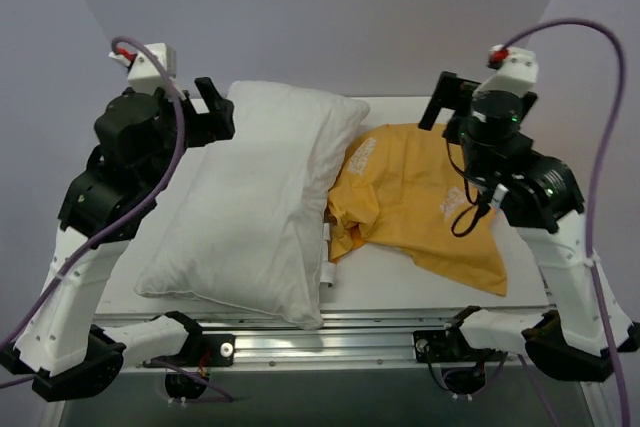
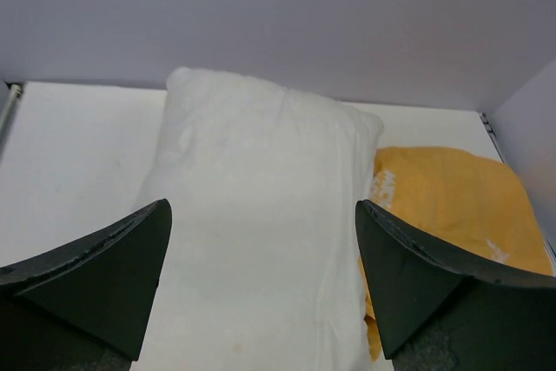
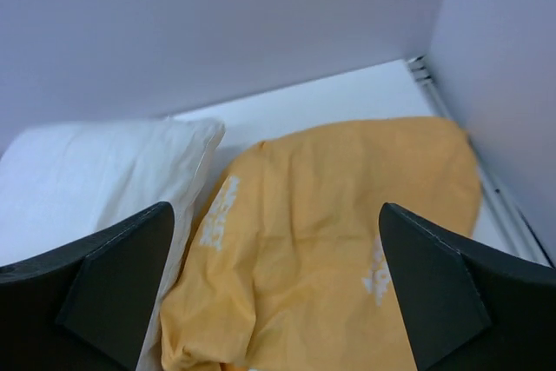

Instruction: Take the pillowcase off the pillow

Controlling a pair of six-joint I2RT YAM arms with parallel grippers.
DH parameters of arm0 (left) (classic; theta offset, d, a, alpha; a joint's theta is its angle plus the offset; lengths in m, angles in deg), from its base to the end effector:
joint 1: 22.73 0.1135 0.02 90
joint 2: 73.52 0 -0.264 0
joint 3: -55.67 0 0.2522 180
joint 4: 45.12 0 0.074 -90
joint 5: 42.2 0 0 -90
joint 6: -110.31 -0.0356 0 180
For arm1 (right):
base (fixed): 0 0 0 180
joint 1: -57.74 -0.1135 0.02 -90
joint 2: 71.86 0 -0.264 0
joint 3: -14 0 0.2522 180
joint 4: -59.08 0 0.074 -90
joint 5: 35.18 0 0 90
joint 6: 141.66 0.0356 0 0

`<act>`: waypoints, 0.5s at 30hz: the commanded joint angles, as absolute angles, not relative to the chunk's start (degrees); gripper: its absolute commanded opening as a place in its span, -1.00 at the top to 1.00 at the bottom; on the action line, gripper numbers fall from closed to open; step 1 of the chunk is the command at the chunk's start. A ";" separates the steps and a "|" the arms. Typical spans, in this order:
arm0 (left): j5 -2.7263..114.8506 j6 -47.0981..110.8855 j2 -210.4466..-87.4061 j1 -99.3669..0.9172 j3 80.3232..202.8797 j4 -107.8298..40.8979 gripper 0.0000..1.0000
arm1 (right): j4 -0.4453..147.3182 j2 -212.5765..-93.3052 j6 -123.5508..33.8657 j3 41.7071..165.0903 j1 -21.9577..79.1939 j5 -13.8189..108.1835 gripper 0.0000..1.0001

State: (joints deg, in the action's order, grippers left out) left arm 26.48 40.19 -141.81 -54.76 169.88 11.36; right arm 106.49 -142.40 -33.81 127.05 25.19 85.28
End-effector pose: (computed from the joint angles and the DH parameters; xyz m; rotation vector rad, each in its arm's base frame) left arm 0.1791 -0.0968 0.5203 -0.0861 1.7522 -0.3369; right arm 0.1971 0.1044 0.5239 0.1919 1.6383 0.2312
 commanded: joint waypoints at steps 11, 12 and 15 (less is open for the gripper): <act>4.22 20.93 -127.32 -54.28 176.93 10.65 -0.88 | 102.90 -119.95 -46.20 129.37 25.23 109.14 -0.99; 3.77 20.49 -126.70 -54.28 176.66 10.48 -0.88 | 103.25 -119.41 -46.47 129.19 25.23 109.31 -0.99; 1.32 18.21 -124.24 -54.28 174.99 9.95 -0.88 | 103.17 -117.74 -47.43 127.79 25.14 109.49 -0.99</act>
State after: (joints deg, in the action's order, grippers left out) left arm 6.48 22.75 -125.29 -54.49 176.41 11.69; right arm 104.33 -116.42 -44.30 130.26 25.19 107.18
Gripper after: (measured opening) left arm 0.941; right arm 0.995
